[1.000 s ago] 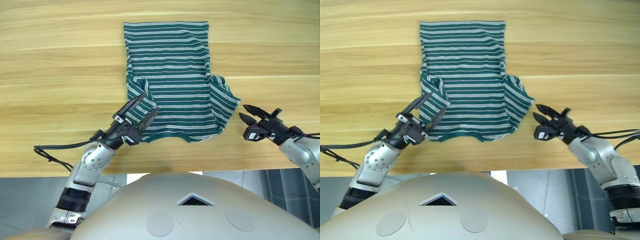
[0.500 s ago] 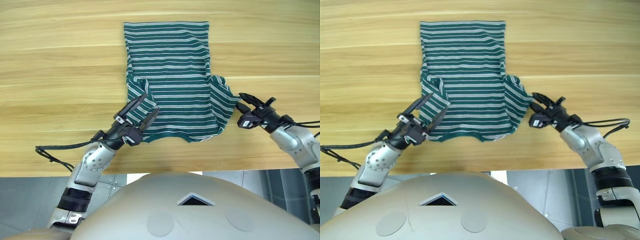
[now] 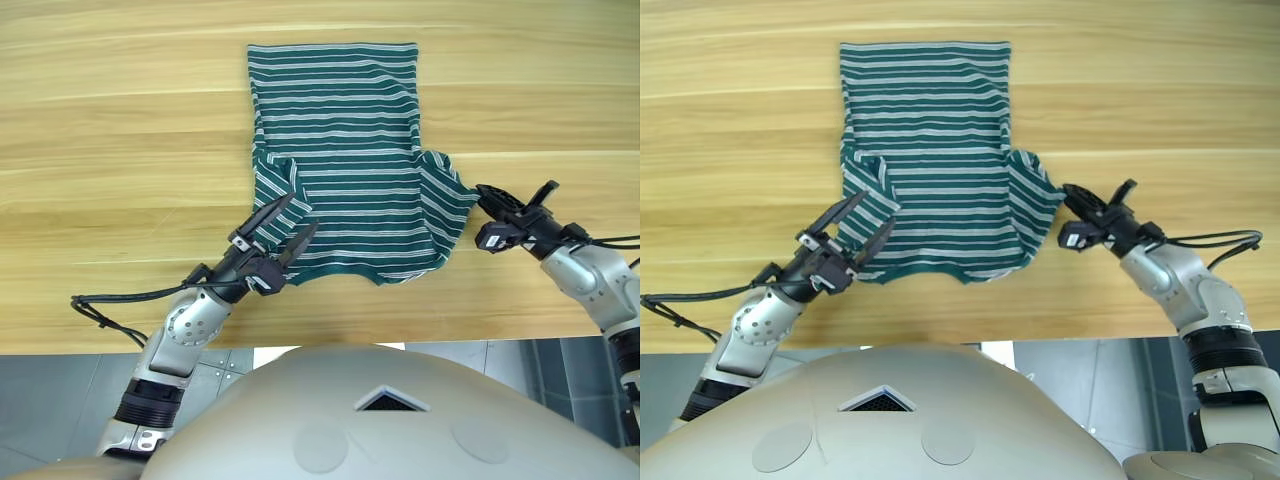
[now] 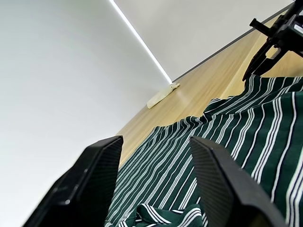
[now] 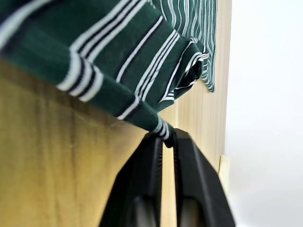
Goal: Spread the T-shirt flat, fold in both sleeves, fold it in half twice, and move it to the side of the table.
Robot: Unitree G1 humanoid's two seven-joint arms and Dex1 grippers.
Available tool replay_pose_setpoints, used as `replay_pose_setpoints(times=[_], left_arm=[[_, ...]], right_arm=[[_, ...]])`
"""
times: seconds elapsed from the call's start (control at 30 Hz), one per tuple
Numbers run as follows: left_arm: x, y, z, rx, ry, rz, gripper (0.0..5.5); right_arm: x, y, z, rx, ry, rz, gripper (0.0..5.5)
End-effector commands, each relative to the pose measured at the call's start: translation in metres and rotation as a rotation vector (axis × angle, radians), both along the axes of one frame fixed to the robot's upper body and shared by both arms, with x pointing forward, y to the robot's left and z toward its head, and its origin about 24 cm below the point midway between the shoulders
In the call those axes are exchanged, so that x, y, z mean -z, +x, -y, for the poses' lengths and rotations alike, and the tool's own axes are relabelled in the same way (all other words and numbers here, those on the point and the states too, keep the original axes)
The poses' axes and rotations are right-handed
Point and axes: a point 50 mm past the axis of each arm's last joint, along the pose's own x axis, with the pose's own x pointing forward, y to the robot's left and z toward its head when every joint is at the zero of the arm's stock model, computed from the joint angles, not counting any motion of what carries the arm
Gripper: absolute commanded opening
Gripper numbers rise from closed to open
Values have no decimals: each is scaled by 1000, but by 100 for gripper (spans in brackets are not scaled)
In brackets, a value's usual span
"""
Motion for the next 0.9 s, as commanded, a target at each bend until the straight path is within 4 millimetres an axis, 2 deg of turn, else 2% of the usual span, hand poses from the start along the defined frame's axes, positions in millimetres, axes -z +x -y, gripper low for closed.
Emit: replay_pose_setpoints(times=[0.03, 0.23, 0.33, 0.43, 0.67, 0.9], left_arm=[[-2, -1, 1, 21, 12, 8, 264], [-3, 1, 1, 25, 15, 13, 264], [-3, 2, 0, 20, 15, 19, 264], [-2, 4, -1, 6, 17, 17, 264], [6, 1, 1, 7, 21, -4, 264], [8, 1, 3, 5, 10, -7, 264]], right_arm=[[18, -13, -3, -7, -18, -103, 1], [17, -11, -9, -17, 17, -85, 1], [-1, -9, -36, -66, 244, -4, 1], [-18, -3, -46, -74, 358, 81, 1], [-22, 2, -51, -83, 356, 116, 1], [-26, 3, -81, -201, 422, 98, 1]])
